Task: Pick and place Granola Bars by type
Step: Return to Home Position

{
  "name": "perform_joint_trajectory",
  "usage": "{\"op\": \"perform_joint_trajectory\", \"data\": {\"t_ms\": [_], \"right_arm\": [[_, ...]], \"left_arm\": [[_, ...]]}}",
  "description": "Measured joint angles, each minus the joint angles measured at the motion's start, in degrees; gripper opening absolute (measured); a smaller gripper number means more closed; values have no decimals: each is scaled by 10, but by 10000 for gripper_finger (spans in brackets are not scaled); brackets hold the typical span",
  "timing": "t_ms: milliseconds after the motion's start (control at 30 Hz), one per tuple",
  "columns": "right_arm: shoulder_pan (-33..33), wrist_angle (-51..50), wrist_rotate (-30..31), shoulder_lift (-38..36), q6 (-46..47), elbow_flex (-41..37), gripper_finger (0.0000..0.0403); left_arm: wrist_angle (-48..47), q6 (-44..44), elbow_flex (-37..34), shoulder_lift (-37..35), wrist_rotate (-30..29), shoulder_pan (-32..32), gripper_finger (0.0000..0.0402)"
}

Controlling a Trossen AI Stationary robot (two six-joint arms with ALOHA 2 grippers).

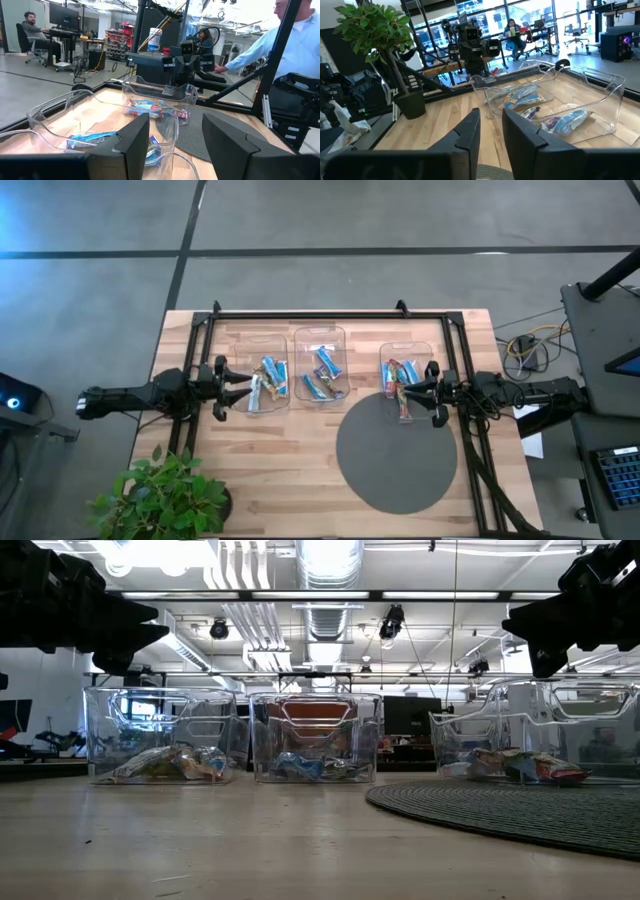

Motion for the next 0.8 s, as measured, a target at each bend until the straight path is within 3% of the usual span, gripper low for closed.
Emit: {"op": "perform_joint_trajectory", "data": {"t_ms": [800], "right_arm": [[0, 0, 0, 0, 0, 0, 81]], "left_arm": [[2, 0, 0, 0, 0, 0, 168]]}}
